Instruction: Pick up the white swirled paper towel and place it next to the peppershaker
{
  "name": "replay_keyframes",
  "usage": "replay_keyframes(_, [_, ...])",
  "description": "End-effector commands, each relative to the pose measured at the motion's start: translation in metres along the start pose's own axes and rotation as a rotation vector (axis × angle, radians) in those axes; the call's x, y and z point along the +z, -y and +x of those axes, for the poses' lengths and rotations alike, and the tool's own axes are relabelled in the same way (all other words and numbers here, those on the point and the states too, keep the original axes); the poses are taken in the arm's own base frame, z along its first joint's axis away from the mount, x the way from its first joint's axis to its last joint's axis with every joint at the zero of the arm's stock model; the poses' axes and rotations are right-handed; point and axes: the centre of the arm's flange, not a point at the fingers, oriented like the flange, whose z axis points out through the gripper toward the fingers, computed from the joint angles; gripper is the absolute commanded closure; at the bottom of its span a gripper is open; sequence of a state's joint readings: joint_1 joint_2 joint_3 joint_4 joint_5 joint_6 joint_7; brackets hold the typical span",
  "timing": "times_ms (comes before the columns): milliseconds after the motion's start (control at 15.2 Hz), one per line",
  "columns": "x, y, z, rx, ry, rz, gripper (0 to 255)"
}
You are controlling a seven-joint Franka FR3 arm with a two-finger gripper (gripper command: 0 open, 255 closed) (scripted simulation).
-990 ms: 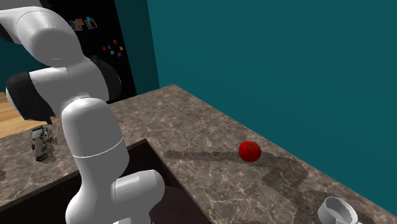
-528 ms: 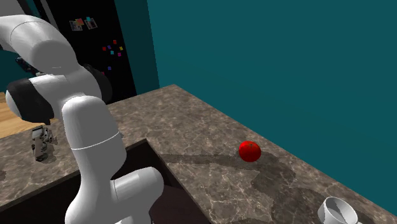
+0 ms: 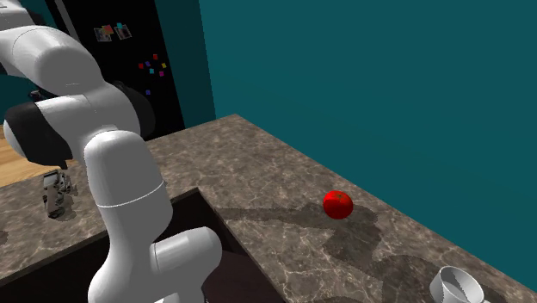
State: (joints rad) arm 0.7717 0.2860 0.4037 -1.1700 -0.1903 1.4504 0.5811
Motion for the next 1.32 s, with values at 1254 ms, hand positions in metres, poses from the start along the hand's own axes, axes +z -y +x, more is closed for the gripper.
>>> replay_keyframes(1254, [0.110,0.006,-0.007,0.000,0.000,0.000,255])
